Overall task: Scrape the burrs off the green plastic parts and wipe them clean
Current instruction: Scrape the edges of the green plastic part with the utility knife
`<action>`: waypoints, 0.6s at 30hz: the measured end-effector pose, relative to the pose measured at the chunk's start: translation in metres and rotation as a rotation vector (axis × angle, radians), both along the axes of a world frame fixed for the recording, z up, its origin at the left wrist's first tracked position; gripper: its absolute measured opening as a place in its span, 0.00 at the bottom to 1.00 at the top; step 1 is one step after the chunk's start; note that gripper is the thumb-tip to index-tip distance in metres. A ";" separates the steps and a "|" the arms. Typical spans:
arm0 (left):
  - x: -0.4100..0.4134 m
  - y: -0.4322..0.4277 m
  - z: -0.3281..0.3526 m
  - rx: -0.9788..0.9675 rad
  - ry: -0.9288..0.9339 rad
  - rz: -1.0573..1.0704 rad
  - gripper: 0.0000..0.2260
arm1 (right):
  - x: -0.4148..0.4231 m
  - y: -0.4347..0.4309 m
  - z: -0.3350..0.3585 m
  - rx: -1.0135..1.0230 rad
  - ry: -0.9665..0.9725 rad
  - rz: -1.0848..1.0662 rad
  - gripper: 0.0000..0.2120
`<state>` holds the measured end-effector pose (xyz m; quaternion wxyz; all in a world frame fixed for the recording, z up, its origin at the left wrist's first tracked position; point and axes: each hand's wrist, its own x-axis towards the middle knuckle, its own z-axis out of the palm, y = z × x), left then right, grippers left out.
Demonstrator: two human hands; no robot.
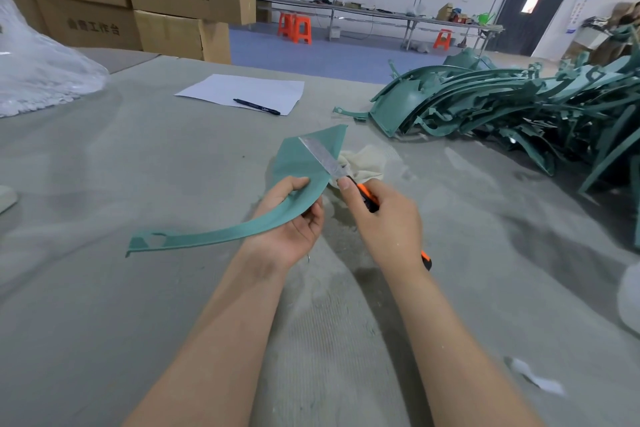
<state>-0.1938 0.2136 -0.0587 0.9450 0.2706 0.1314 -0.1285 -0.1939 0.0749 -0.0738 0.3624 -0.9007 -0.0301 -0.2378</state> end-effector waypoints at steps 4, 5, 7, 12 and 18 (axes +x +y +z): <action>0.000 0.001 0.000 -0.034 -0.014 0.050 0.03 | -0.001 0.005 -0.001 0.003 -0.017 0.039 0.24; 0.001 0.001 -0.001 -0.043 -0.018 0.066 0.03 | -0.002 0.006 0.000 0.002 -0.014 0.044 0.24; 0.001 0.000 -0.001 -0.054 -0.022 0.103 0.03 | -0.003 0.008 0.000 0.010 -0.002 0.060 0.24; 0.003 0.003 0.003 -0.098 -0.052 0.207 0.02 | -0.011 0.024 0.000 -0.020 0.004 0.159 0.26; 0.005 0.015 0.002 -0.067 -0.039 0.253 0.12 | -0.019 0.037 0.002 -0.058 0.010 0.239 0.25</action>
